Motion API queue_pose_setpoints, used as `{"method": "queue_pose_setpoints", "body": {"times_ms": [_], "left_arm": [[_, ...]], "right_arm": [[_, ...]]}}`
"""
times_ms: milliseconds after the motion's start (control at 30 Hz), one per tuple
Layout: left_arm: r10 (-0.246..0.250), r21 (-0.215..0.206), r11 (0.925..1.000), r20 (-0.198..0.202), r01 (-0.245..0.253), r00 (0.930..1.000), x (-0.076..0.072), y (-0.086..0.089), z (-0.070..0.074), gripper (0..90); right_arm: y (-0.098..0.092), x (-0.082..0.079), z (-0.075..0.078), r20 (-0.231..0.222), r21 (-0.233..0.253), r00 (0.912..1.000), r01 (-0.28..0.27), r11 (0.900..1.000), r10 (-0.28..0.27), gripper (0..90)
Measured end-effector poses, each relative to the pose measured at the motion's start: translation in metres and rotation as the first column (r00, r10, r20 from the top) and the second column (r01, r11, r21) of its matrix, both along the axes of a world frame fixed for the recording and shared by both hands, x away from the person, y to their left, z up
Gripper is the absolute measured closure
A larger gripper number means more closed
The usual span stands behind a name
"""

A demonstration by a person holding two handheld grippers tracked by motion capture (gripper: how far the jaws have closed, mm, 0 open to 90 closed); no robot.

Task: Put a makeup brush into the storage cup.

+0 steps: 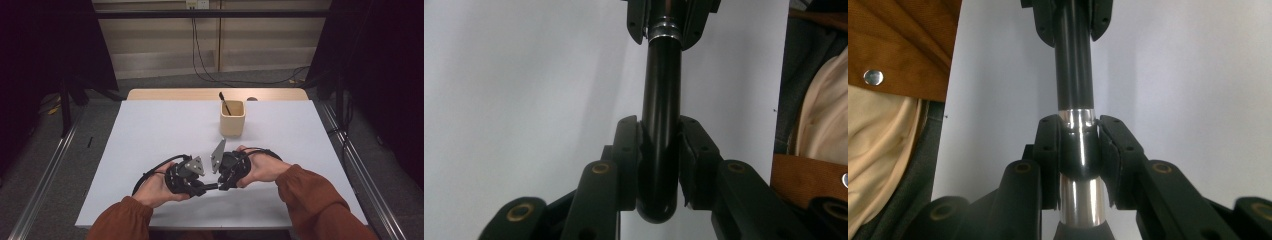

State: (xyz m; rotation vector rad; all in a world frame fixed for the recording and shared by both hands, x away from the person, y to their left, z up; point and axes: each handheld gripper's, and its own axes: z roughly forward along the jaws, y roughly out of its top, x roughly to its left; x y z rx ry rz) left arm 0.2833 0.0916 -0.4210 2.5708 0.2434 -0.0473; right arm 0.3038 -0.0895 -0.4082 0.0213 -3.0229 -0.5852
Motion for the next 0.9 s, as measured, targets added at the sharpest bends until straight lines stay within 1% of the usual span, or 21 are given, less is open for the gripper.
{"method": "queue_pose_setpoints", "body": {"times_ms": [33, 67, 200, 267, 300, 367, 400, 433, 500, 533, 567, 600, 667, 733, 800, 867, 900], "left_arm": [[-0.012, 0.008, 0.9999, 0.004, 0.012, 0.9999, -0.001, -0.001, 0.0, 73.6], [-0.006, 0.007, 1.0, 0.014, 0.006, 0.9999, -0.001, -0.001, -0.001, 73.8], [-0.007, 0.008, 0.9999, 0.008, 0.007, 0.9999, -0.003, -0.001, -0.001, 74.6], [-0.008, 0.006, 0.9999, 0.002, 0.008, 1.0, -0.002, 0.0, -0.001, 74.7], [-0.009, 0.007, 0.9999, -0.002, 0.009, 1.0, -0.002, 0.001, -0.001, 74.7], [-0.005, 0.006, 1.0, 0.003, 0.005, 1.0, -0.001, 0.001, -0.001, 74.7], [0.002, 0.004, 1.0, 0.004, -0.002, 1.0, 0.0, 0.002, -0.001, 74.8], [0.004, 0.005, 1.0, -0.001, -0.004, 1.0, 0.001, 0.003, -0.001, 74.8], [0.017, 0.009, 0.9998, -0.003, -0.017, 0.9999, 0.002, 0.006, -0.001, 74.8], [0.018, 0.011, 0.9998, -0.012, -0.018, 0.9998, 0.003, 0.007, -0.002, 74.8], [0.036, 0.01, 0.9993, -0.016, -0.036, 0.9992, 0.003, 0.008, -0.002, 74.7], [0.038, 0.009, 0.9992, -0.017, -0.038, 0.9991, 0.004, 0.008, -0.002, 74.7], [0.05, -0.004, 0.9987, -0.026, -0.05, 0.9984, 0.004, 0.01, -0.003, 74.7], [0.054, -0.01, 0.9985, -0.027, -0.054, 0.9982, 0.005, 0.011, -0.003, 74.7], [0.063, -0.016, 0.9978, -0.03, -0.064, 0.9975, 0.004, 0.012, -0.004, 74.7], [0.066, -0.019, 0.9976, -0.035, -0.067, 0.9972, 0.004, 0.014, -0.004, 74.7], [0.068, -0.023, 0.9974, -0.034, -0.069, 0.9971, 0.004, 0.015, -0.004, 74.7]], "right_arm": [[0.0, -0.001, 0.0, -0.005, -0.009, 1.0, 0.004, 1.0, -0.004, 72.1], [0.0, -0.001, 0.0, -0.003, -0.011, 1.0, 0.002, 1.0, -0.002, 71.9], [0.0, 0.0, -0.002, 0.007, -0.005, 1.0, 0.001, 1.0, -0.001, 71.1], [0.0, -0.001, -0.002, 0.003, -0.002, 1.0, -0.003, 1.0, 0.003, 70.9], [0.0, 0.0, -0.001, -0.002, -0.001, 1.0, 0.003, 1.0, -0.003, 70.1], [0.0, 0.001, -0.002, -0.002, 0.01, 1.0, 0.003, 1.0, -0.003, 66.7], [0.0, 0.001, -0.002, -0.01, 0.012, 0.9999, 0.012, 1.0, -0.012, 65.0], [0.0, 0.002, -0.002, -0.007, 0.02, 0.9999, 0.013, 1.0, -0.013, 63.2], [-0.001, 0.004, -0.002, -0.012, 0.049, 0.9997, 0.023, 0.999, -0.022, 56.7], [-0.002, 0.004, -0.002, -0.014, 0.061, 0.9993, 0.034, 0.998, -0.034, 53.0], [-0.003, 0.005, -0.002, -0.023, 0.066, 0.9989, 0.041, 0.997, -0.04, 51.6], [-0.004, 0.006, -0.003, -0.023, 0.082, 0.9984, 0.053, 0.995, -0.051, 48.1], [-0.006, 0.007, -0.003, -0.023, 0.095, 0.9978, 0.064, 0.993, -0.062, 44.2], [-0.008, 0.008, -0.003, -0.025, 0.106, 0.9965, 0.082, 0.991, -0.08, 34.9], [-0.01, 0.008, -0.003, -0.022, 0.113, 0.9947, 0.103, 0.988, -0.101, 27.5], [-0.011, 0.009, -0.002, -0.001, 0.136, 0.9917, 0.128, 0.982, -0.129, 19.0], [-0.013, 0.009, -0.002, 0.001, 0.146, 0.9891, 0.146, 0.978, -0.147, 14.9]]}}
